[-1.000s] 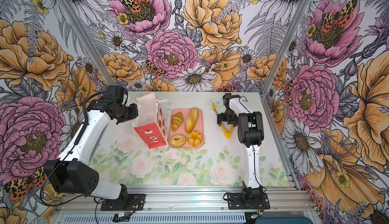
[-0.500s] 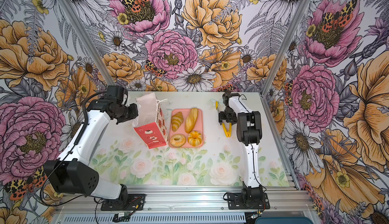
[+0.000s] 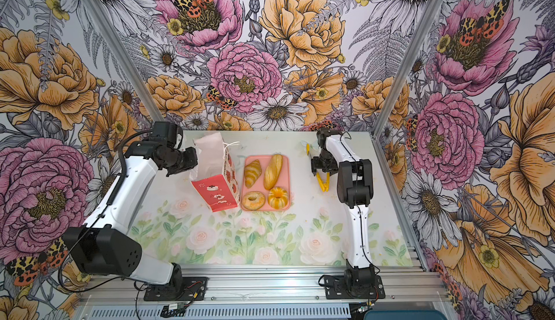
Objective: Pack bread into a paper bag
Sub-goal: Pick up the clamp from the center of the board.
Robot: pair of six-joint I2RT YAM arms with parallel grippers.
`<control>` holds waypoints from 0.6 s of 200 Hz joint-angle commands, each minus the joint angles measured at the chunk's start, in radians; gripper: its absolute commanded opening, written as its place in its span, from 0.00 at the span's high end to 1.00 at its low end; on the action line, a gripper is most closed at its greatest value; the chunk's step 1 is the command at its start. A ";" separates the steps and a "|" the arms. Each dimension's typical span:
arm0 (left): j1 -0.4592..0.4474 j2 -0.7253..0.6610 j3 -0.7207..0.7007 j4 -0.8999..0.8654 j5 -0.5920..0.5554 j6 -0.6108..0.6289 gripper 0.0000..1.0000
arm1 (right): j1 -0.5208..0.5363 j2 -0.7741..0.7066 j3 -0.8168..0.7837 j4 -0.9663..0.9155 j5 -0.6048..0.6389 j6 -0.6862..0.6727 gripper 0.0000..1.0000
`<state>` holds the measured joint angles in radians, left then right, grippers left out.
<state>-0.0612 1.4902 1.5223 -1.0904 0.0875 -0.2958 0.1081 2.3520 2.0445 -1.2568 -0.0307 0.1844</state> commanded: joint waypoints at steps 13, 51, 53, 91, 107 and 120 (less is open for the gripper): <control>-0.001 0.010 0.022 0.012 0.023 0.007 1.00 | 0.015 -0.028 0.044 -0.024 0.015 -0.014 0.27; -0.002 0.014 0.024 0.013 0.024 0.009 1.00 | 0.020 -0.060 0.138 -0.093 0.037 -0.024 0.26; -0.002 0.015 0.024 0.013 0.025 0.009 1.00 | 0.021 -0.060 0.144 -0.098 0.039 -0.026 0.26; -0.005 0.017 0.026 0.014 0.026 0.014 1.00 | 0.029 -0.080 0.280 -0.195 0.068 -0.043 0.25; -0.005 0.015 0.022 0.014 0.028 0.013 1.00 | 0.033 -0.110 0.300 -0.211 0.076 -0.042 0.25; -0.006 0.013 0.018 0.014 0.026 0.014 1.00 | 0.036 -0.143 0.291 -0.217 0.072 -0.033 0.24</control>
<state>-0.0616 1.4940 1.5242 -1.0904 0.0914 -0.2955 0.1303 2.3157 2.3054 -1.4178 0.0200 0.1619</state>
